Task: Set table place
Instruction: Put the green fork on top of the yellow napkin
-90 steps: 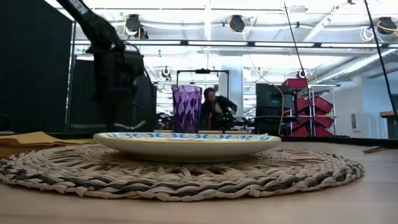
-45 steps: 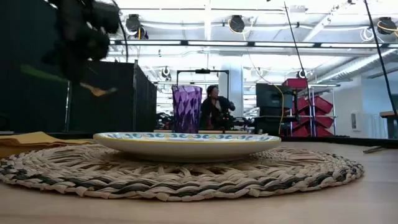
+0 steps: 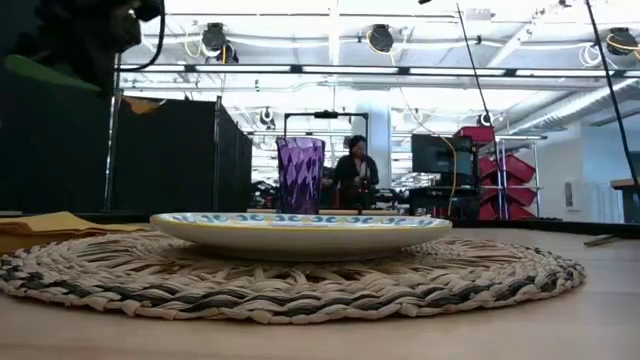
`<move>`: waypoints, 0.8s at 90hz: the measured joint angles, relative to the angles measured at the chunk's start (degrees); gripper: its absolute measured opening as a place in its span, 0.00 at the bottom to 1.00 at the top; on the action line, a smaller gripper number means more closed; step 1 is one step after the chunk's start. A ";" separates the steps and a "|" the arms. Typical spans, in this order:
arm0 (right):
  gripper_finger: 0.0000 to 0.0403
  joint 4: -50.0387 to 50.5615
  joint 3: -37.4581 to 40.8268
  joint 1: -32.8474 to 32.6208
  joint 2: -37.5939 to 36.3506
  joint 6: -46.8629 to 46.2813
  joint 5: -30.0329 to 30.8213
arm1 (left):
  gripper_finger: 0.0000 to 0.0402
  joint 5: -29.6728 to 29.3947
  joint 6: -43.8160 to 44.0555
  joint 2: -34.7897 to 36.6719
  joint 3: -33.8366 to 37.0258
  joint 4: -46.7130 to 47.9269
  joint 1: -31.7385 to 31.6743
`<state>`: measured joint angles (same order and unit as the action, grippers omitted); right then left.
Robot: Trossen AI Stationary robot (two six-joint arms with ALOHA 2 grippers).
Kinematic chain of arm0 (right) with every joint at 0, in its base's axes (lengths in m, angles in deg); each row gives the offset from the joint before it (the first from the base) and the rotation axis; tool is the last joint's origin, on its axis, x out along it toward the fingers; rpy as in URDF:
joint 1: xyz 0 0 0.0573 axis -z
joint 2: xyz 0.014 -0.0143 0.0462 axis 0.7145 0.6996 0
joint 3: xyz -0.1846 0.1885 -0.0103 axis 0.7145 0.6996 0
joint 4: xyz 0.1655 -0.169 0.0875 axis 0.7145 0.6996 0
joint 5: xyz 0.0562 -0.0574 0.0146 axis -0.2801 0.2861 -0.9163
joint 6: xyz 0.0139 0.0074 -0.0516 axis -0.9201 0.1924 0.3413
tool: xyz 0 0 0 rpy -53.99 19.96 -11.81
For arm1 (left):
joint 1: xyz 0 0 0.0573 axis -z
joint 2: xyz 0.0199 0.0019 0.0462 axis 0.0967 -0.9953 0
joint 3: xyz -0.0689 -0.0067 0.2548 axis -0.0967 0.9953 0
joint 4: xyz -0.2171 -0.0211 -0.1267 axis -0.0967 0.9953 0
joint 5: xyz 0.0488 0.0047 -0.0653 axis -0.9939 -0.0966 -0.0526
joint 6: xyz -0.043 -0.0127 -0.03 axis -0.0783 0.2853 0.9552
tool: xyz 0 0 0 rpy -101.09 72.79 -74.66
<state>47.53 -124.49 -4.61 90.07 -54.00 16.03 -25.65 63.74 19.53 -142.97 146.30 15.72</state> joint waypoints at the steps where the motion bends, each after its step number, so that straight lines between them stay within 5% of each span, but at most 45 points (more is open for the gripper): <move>1: 0.49 0.02 0.00 -0.10 -0.01 0.00 0.00 | 0.00 -0.20 0.64 -0.44 0.01 0.00 0.62; 37: 0.49 0.55 0.00 -3.74 -0.07 -0.86 -0.09 | 0.00 -1.61 21.55 -14.09 0.02 -1.88 16.64; 72: 0.49 0.64 0.00 -5.58 -0.07 -1.25 -0.09 | 0.00 2.33 27.04 -23.03 0.02 -2.37 19.24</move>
<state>48.17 -124.49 -10.18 90.00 -55.24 15.95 -23.32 90.78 -3.50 -142.95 143.93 34.96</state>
